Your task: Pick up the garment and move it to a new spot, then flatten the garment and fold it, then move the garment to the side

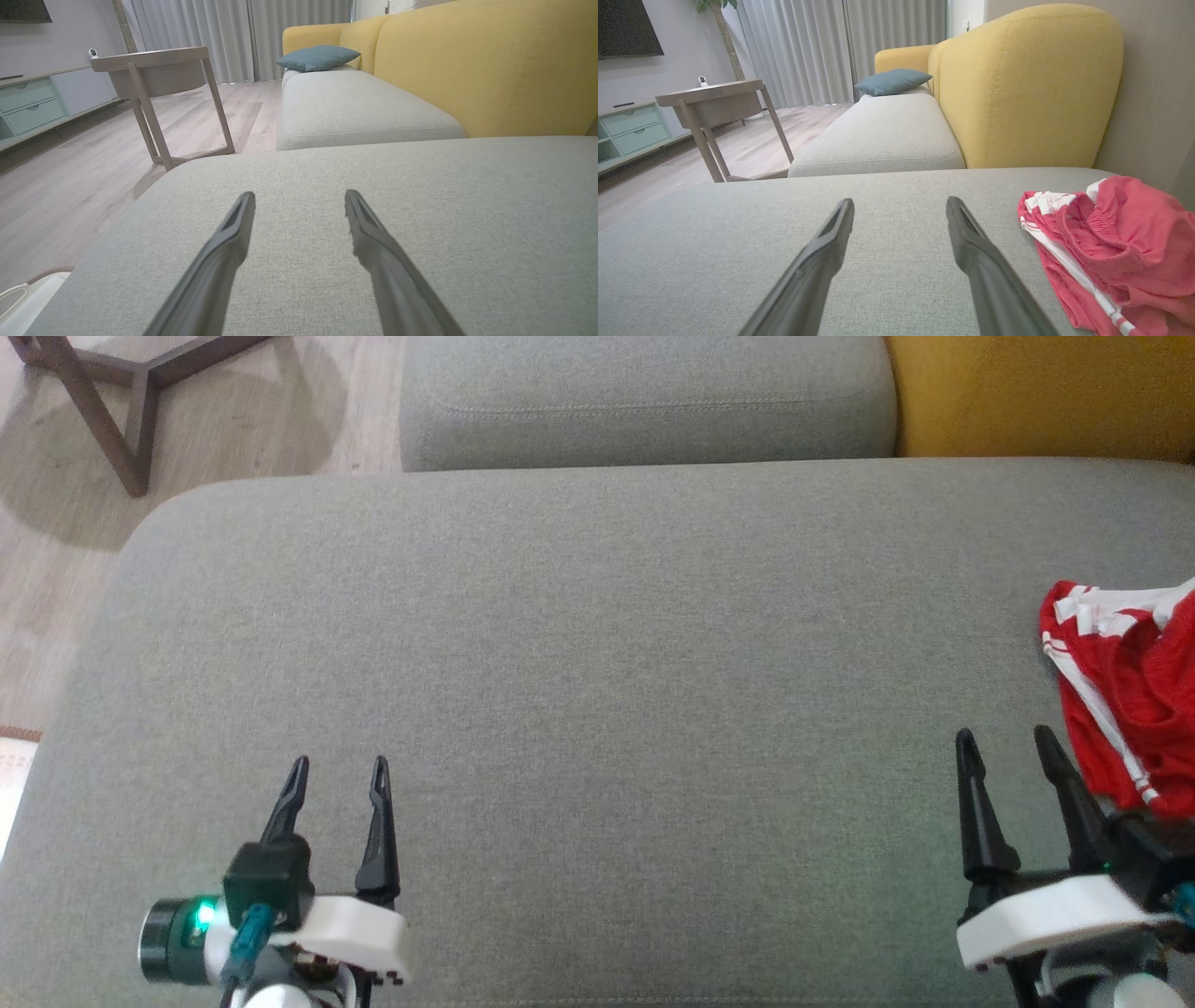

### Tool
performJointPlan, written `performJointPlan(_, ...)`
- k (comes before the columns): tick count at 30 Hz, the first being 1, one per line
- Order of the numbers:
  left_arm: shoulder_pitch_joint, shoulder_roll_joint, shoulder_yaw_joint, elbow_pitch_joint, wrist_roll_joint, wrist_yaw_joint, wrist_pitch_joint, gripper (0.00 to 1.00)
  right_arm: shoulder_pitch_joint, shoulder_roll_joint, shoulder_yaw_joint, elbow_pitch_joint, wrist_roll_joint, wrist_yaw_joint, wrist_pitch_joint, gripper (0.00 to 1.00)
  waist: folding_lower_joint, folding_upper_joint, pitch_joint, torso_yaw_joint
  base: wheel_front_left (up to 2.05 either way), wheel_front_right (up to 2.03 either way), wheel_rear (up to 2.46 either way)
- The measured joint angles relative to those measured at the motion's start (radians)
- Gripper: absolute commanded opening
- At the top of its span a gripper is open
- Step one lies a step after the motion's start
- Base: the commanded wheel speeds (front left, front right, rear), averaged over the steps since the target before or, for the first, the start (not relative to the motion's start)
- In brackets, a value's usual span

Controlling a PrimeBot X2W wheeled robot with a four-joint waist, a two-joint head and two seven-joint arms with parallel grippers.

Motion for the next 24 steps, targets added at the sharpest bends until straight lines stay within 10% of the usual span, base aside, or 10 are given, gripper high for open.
performJointPlan(24,0.033,0.021,-0.007,-0.001,-0.024,0.0,0.034,1.0,0.057,0.001,0.0,-0.022,0.028,0.0,0.012,1.0,0.0,0.0,-0.029,-0.03,0.0,0.0,0.0)
